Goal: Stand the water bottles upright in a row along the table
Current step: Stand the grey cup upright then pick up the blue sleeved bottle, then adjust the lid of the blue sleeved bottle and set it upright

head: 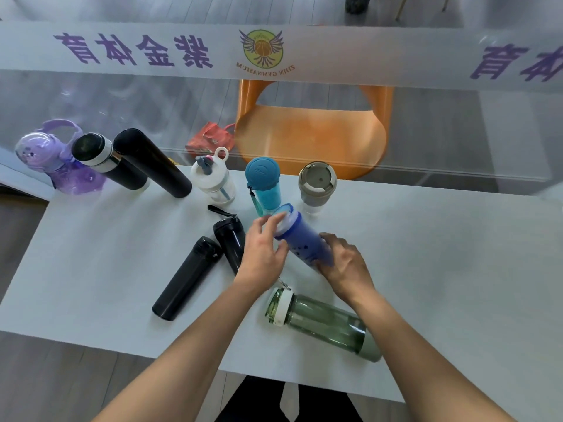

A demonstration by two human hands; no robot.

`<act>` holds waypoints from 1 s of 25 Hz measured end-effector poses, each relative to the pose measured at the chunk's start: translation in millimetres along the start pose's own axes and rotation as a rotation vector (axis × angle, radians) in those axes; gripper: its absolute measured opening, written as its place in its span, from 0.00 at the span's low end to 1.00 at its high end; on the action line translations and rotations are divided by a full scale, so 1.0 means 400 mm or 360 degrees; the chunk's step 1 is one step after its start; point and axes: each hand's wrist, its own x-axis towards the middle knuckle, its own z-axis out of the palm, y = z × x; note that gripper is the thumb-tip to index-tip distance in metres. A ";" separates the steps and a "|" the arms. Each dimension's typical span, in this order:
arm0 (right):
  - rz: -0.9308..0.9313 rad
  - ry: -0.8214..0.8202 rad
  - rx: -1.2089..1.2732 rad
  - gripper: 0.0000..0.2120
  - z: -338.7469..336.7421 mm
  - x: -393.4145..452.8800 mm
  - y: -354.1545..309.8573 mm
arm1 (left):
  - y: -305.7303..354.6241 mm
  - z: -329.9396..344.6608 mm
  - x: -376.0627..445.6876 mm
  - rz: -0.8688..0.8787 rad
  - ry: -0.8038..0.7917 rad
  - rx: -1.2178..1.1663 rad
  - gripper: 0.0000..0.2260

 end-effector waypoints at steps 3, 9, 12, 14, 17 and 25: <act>0.0098 -0.0011 0.0316 0.24 -0.011 -0.024 0.011 | 0.061 0.011 -0.058 0.0291 -0.0133 -0.0089 0.23; 0.0384 0.0263 0.0975 0.13 -0.050 -0.061 -0.015 | 0.076 0.042 -0.061 0.0324 -0.0061 -0.0247 0.13; 0.0393 0.0358 0.1049 0.15 -0.066 -0.078 -0.051 | 0.070 0.043 -0.057 0.0171 -0.0030 -0.0407 0.19; 0.0377 0.0388 0.0976 0.18 -0.060 -0.096 -0.053 | 0.070 0.056 -0.058 0.0002 -0.0089 -0.0522 0.24; 0.0439 0.0520 0.1086 0.17 -0.064 -0.106 -0.031 | 0.077 0.091 -0.054 -0.0037 -0.0139 -0.0569 0.19; 0.0353 0.0585 0.1162 0.06 -0.237 0.028 0.098 | 0.245 0.203 0.085 -0.0143 -0.0123 -0.0822 0.14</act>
